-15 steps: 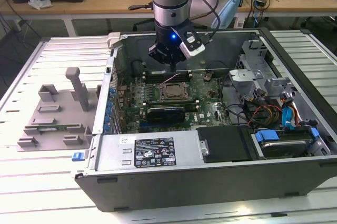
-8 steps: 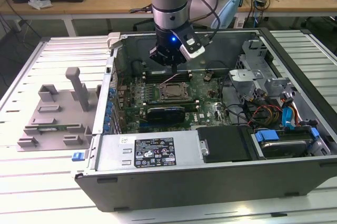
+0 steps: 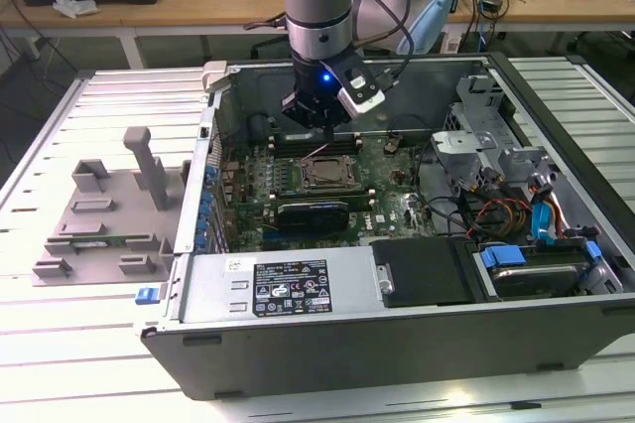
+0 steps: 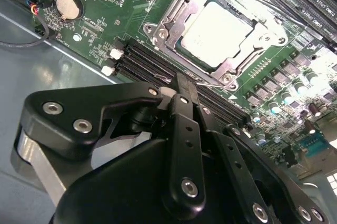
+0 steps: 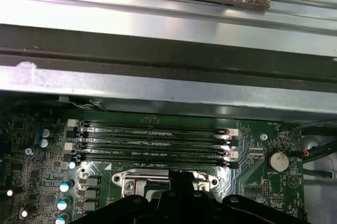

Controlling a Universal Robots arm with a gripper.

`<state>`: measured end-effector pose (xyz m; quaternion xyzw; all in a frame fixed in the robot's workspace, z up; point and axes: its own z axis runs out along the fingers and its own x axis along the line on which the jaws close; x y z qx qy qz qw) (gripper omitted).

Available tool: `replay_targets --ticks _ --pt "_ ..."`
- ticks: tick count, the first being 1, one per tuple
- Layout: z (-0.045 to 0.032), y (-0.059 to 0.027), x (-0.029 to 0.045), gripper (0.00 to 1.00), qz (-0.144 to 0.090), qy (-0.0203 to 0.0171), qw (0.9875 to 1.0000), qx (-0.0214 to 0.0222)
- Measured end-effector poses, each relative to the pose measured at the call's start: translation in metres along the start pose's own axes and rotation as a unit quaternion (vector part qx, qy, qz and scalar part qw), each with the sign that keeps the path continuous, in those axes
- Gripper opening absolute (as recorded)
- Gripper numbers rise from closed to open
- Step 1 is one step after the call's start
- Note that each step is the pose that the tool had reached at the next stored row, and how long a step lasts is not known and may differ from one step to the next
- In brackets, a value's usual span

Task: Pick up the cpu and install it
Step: 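Install the first cpu locking lever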

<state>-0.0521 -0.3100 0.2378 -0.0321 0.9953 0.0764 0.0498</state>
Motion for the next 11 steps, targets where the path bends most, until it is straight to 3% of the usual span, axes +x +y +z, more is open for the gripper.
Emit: replay_targets --ticks 6,11 --pt "0.0025 0.0057 -0.0002 0.11 0.002 0.0003 0.9999 0.0107" --pt "0.0085 0.0077 0.0003 0.11 0.01 -0.0007 0.9999 0.0135"
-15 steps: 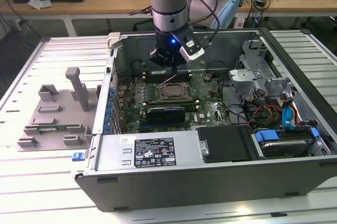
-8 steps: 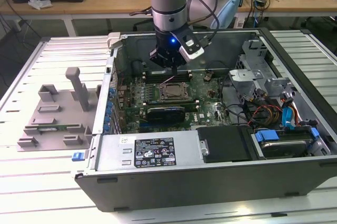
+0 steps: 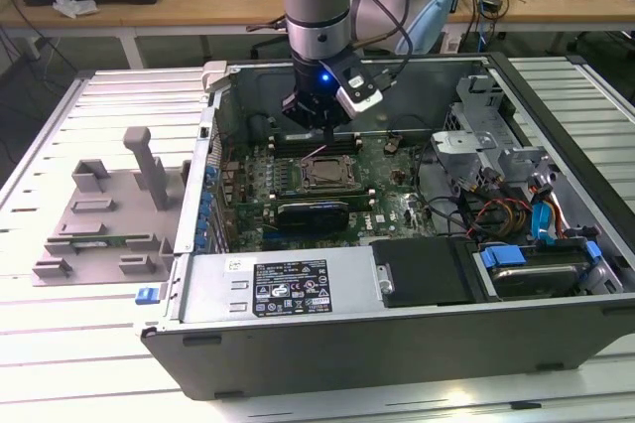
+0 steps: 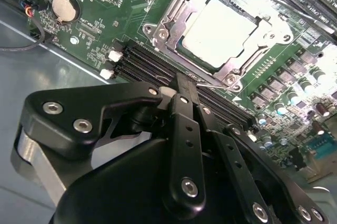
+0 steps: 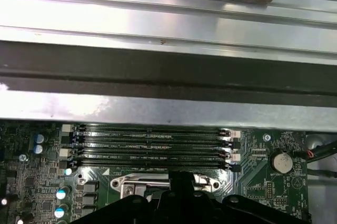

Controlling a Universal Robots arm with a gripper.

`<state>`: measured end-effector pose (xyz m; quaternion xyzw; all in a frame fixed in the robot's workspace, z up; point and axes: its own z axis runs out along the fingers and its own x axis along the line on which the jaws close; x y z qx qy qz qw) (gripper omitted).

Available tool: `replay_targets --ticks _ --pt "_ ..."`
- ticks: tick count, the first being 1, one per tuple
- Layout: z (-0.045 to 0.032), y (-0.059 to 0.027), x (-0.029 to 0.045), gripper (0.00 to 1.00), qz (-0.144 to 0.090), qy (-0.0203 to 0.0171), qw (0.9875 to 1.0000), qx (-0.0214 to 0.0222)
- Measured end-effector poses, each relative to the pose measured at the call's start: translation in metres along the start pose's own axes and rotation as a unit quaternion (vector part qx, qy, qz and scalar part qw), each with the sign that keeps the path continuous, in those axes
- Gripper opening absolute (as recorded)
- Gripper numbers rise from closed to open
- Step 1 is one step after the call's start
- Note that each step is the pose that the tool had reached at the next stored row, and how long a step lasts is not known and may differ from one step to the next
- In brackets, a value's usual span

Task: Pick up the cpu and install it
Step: 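Install the first cpu locking lever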

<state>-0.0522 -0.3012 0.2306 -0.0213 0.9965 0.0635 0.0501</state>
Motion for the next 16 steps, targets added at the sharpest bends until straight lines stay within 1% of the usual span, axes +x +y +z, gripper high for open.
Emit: replay_targets --ticks 1,5,6,7,8,9,11,12,14,15,16 --pt "0.0021 0.0013 0.0003 0.11 0.002 -0.0002 1.0 0.0002" --pt "0.0063 0.0036 0.0011 0.11 0.005 -0.0007 1.0 0.0005" --pt "0.0075 0.0035 0.0014 0.11 0.006 -0.0011 1.0 0.0007" --pt "0.0082 0.0034 0.0019 0.11 0.006 -0.0025 1.0 0.0008" --pt "0.0089 0.0033 0.0026 0.11 0.005 -0.0048 1.0 0.001" --pt "0.0105 0.0031 0.0044 0.11 0.005 -0.0104 0.9999 0.0012" --pt "0.0121 0.003 0.0065 0.11 0.005 -0.0152 0.9999 0.0013" --pt "0.0134 0.003 0.0097 0.11 0.005 -0.0189 0.9998 0.0015" --pt "0.0153 0.0029 0.0149 0.11 0.005 -0.0221 0.9997 0.0015" --pt "0.0165 0.0028 0.0166 0.11 0.005 -0.0262 0.9996 0.0017" --pt "0.0175 0.0027 0.0177 0.11 0.004 -0.0314 0.9995 0.0019"
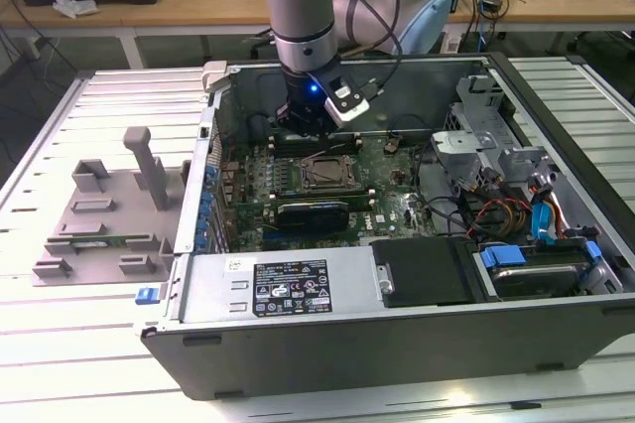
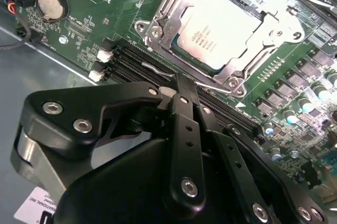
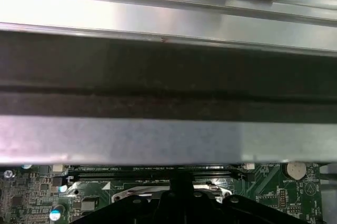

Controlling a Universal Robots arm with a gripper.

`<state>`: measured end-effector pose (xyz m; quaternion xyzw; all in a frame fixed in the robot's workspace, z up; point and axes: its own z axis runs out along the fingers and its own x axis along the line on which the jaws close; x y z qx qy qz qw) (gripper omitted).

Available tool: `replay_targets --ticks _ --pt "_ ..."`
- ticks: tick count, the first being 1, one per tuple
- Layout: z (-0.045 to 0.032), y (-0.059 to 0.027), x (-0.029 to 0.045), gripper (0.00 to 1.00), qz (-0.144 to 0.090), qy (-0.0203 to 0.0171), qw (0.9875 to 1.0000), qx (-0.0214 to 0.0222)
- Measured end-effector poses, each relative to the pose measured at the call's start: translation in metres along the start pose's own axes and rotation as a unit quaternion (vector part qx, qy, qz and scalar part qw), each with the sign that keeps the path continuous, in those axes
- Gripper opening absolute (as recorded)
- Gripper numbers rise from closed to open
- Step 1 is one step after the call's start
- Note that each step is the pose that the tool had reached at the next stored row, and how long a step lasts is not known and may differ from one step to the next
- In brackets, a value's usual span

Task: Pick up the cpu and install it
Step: 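Install the first cpu locking lever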

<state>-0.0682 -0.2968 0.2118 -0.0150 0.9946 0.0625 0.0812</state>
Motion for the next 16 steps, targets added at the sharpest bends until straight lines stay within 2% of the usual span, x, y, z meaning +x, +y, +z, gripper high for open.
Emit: replay_targets --ticks 1,2,5,9,16 --pt "0.0013 -0.0002 0.001 0.11 0.0 -0.0065 1.0 0.0003" --pt "0.0029 -0.0003 0.0013 0.11 0.005 -0.0099 0.9999 0.0012" --pt "0.0062 -0.0008 0.0019 0.11 0.051 -0.0155 0.9985 0.0094" --pt "0.0082 0.0006 0.0021 0.11 0.071 -0.0181 0.9972 0.0129" --pt "0.0098 0.0042 0.0022 0.11 0.085 -0.0198 0.9961 0.0154"
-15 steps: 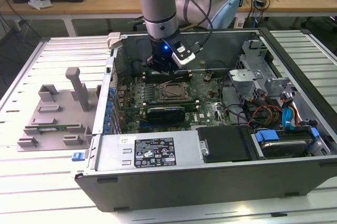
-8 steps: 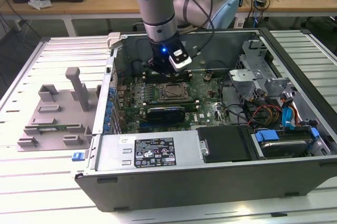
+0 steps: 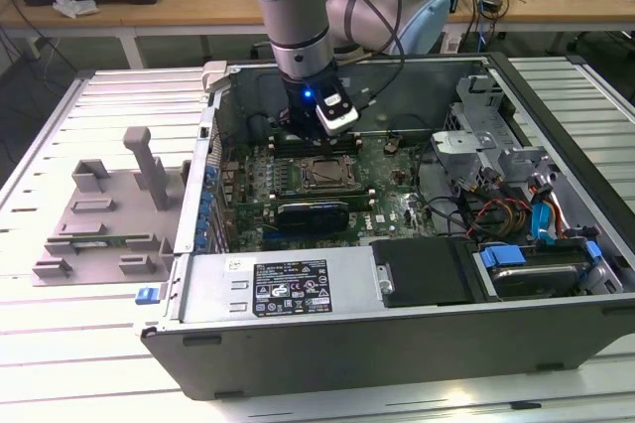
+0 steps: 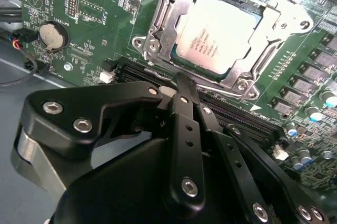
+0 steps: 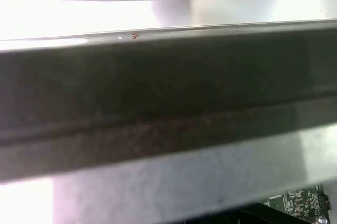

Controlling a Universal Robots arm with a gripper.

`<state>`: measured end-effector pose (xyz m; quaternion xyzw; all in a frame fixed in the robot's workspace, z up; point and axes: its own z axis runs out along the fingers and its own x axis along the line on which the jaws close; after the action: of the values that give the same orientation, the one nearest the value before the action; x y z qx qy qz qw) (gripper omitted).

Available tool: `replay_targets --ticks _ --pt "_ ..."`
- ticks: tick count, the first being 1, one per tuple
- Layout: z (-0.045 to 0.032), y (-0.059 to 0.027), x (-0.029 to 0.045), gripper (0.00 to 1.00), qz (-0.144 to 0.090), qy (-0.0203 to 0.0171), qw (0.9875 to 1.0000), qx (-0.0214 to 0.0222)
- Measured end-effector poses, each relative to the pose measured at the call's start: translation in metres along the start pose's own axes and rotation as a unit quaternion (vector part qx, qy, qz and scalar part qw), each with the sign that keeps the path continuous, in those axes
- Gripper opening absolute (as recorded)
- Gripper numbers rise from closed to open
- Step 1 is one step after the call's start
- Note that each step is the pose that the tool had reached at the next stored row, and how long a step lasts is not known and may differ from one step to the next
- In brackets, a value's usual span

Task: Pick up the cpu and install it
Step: 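Install the first cpu locking lever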

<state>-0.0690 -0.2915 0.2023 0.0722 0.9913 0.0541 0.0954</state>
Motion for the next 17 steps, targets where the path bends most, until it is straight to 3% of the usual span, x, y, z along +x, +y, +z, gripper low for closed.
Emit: replay_targets --ticks 6,17 --pt "0.0008 0.0012 0.0003 0.11 0.006 -0.0006 1.0 0.0003" --pt "0.0028 0.0031 0.0009 0.11 0.045 -0.005 0.999 0.0046"
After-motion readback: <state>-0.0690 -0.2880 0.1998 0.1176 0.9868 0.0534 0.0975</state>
